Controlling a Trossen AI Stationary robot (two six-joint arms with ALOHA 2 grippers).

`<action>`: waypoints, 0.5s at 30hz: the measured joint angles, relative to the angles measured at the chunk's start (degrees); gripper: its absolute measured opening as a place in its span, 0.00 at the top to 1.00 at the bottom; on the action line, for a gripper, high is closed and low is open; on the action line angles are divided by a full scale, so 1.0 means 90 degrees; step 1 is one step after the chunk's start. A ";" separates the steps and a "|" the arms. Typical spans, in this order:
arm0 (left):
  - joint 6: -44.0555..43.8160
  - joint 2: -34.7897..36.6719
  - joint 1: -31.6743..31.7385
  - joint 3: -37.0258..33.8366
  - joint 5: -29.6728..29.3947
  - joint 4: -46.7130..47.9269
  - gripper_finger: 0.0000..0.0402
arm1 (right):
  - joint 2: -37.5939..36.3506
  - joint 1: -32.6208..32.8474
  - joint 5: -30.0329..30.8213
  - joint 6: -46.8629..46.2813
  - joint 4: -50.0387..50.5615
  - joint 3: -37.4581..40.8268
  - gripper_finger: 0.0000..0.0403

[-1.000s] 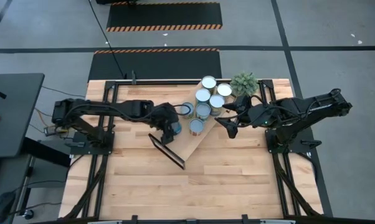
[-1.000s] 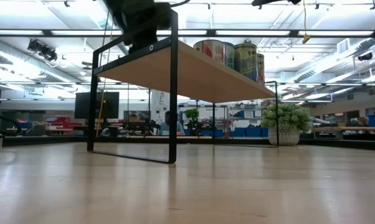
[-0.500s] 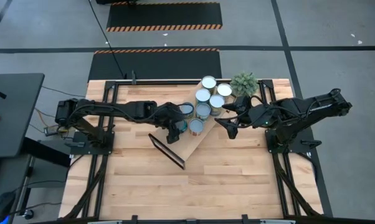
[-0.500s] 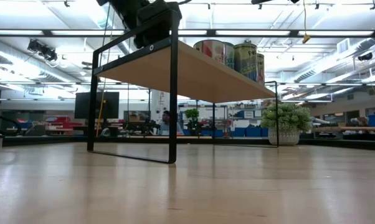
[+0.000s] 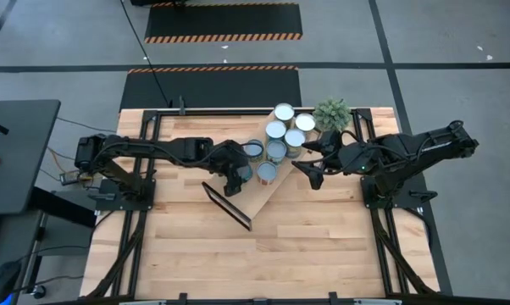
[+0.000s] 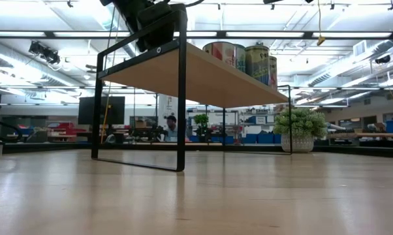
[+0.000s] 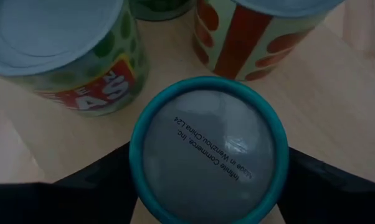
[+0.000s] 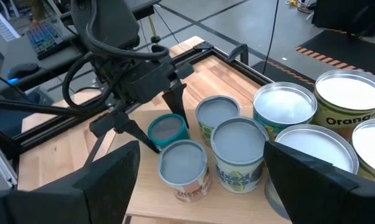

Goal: Pick and place cans onto a shelf
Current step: Put the canned tuna on the shelf

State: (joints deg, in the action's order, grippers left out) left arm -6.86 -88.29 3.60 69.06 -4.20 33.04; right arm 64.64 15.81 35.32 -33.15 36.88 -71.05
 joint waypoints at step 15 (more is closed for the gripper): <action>-0.0159 0.0880 0.0002 -0.0007 0.0500 0.0120 0.26 | 0.0137 0.0460 0.0163 0.0069 -0.0569 -0.0072 0.13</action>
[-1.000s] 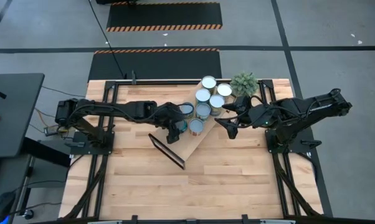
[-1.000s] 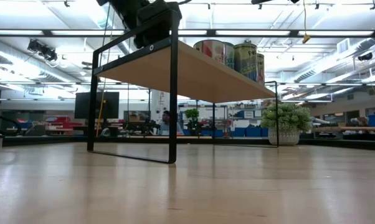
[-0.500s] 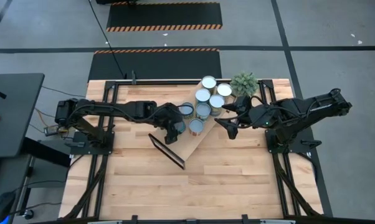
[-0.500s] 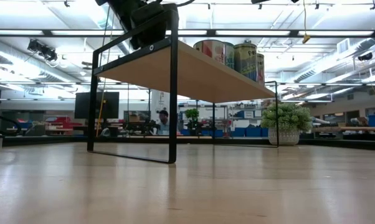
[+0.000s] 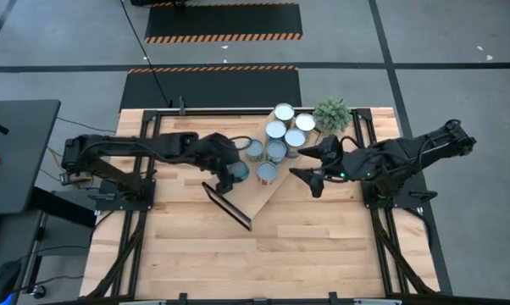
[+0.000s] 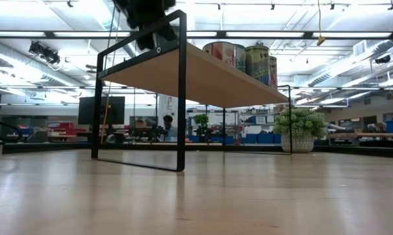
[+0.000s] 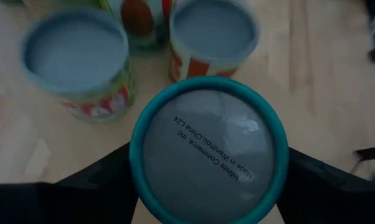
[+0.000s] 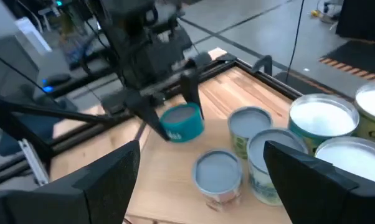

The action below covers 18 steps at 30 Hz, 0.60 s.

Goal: Pick and place cans onto a shelf
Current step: Put the canned tuna on the shelf

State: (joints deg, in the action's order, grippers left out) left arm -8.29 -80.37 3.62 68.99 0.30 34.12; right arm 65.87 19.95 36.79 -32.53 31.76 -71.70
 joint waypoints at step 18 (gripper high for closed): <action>0.0494 0.0800 -0.0015 0.0002 -0.0058 -0.1483 0.26 | 0.1907 -0.0464 0.0127 0.1954 0.0418 -0.2448 0.13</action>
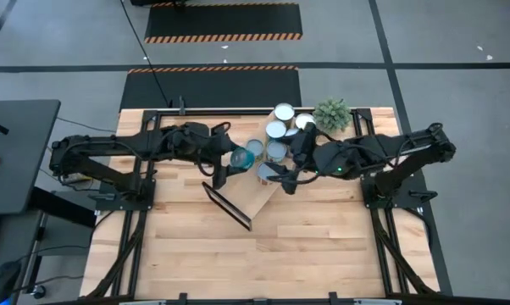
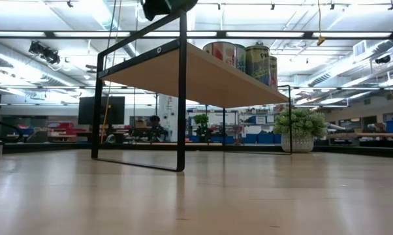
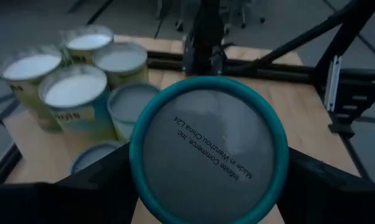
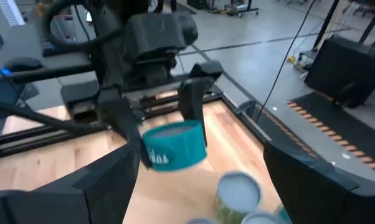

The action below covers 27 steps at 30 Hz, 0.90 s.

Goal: Pick and place cans onto a shelf
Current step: Put the canned tuna on the shelf

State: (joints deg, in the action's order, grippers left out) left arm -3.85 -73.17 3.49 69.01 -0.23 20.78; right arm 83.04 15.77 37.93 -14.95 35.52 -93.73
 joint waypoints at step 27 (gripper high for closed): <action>-0.0052 0.0088 -0.0050 0.0010 0.0403 -0.1308 0.26 | 0.0639 -0.0795 -0.0500 0.1877 -0.0113 -0.0580 0.13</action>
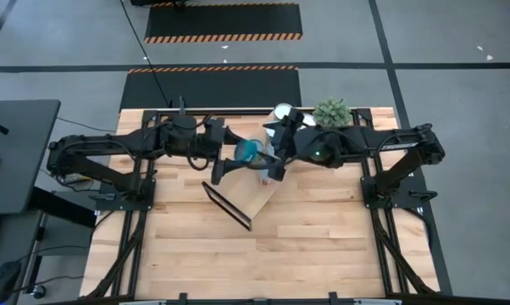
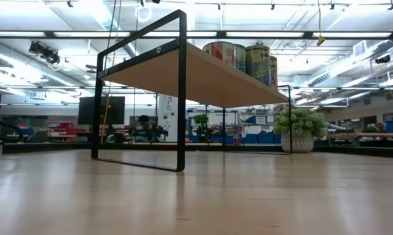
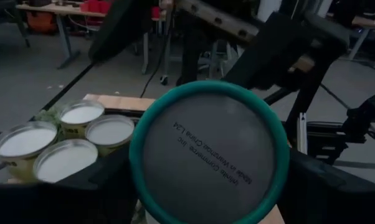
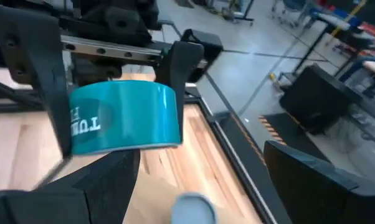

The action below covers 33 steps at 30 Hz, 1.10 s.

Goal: Pick and place cans onto a shelf
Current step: Put the canned tuna on the shelf

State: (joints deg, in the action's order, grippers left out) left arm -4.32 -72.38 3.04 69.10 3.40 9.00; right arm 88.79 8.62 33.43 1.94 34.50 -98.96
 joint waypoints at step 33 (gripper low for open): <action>-0.0908 -0.0435 0.0109 -0.0022 0.2496 0.1448 0.26 | 0.0317 0.0684 -0.1715 0.1793 0.0803 -0.0005 0.13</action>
State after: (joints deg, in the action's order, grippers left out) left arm -12.49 -76.30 4.02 68.90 25.86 22.03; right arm 91.64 14.78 18.00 18.08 41.73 -99.00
